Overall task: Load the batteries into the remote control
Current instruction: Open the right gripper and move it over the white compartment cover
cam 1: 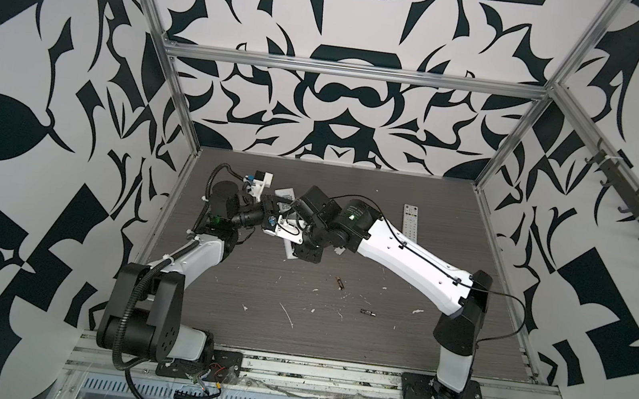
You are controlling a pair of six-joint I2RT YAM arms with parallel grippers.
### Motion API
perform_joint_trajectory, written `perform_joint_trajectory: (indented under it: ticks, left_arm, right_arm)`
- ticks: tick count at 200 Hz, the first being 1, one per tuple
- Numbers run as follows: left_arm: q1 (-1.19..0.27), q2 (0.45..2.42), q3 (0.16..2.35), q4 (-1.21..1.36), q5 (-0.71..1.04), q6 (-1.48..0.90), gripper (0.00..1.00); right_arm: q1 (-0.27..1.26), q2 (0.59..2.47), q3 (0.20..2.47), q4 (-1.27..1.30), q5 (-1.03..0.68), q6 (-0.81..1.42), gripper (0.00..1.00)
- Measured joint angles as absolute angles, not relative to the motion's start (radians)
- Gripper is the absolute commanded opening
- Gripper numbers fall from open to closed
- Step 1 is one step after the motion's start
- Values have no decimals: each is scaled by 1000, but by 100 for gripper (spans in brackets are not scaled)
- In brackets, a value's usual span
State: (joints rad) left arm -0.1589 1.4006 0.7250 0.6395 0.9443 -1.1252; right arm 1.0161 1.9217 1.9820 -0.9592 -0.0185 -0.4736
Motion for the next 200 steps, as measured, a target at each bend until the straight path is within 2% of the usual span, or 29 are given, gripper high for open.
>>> perform_joint_trajectory:
  ticks: [62,81,116,150,177,200]
  left_arm:
    - [-157,1401,724,656,937,-1126,0]
    - [-157,1401,723,654,932,-1126,0]
    - [-166,1391,724,562,922,-1106,0]
    - [-164,1367,725,465,889,-1077,0]
    - [-149,1366,725,414,850,-1054,0]
    - [-139,1365,725,390,825,-1040,0]
  right_arm:
    - [1013,1917,1971,-942,-19,-473,11]
    - [1011,1912,1969,-942,-19,-469,15]
    - [1007,1870,1914,-909,-20,-411,34]
    - [999,1755,1793,-858,-2,-269,64]
    - [963,1660,1772,-844,15,-101,74]
    - [874,1606,1755,-833,28,52,78]
